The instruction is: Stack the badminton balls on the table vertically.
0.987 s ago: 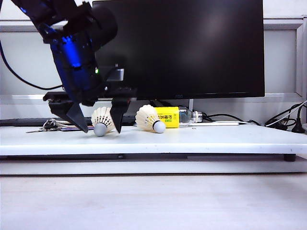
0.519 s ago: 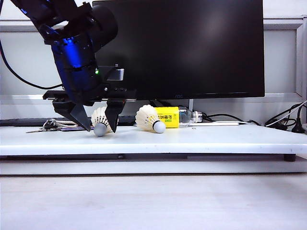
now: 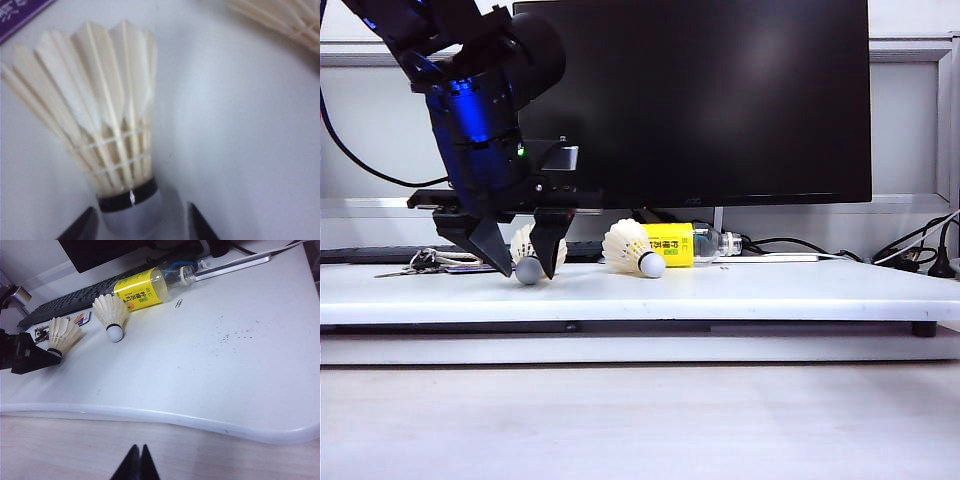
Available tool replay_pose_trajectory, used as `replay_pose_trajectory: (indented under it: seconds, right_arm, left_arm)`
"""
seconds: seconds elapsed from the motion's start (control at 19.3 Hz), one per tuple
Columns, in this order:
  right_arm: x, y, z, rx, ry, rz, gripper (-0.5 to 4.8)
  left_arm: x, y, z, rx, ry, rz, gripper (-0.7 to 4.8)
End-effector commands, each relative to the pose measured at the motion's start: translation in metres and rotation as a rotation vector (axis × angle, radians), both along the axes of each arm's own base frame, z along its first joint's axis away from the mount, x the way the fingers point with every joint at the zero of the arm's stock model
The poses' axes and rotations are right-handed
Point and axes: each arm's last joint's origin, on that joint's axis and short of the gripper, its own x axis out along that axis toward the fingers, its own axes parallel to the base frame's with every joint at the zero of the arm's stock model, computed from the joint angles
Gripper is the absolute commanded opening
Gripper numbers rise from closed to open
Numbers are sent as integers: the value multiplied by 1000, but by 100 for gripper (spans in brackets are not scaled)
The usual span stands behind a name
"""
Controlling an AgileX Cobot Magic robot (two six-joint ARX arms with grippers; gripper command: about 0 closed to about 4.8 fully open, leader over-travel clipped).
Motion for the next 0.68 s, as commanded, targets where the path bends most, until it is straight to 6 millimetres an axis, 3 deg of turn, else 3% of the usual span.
replay_pose_trajectory:
  seconds: [0.05, 0.16, 0.26, 0.68]
  right_arm:
    - [0, 0, 2, 5, -13, 2, -1]
    - [0, 0, 2, 5, -11, 2, -1]
    - [0, 0, 1, 4, -6, 2, -1]
    - [0, 0, 1, 3, -2, 2, -1]
  left_arm:
    - [0, 0, 1, 5, 1, 2, 200]
    - [0, 0, 0, 8, 5, 2, 196]
    - [0, 0, 0, 8, 6, 2, 151]
    - [0, 0, 0, 21, 6, -12, 142]
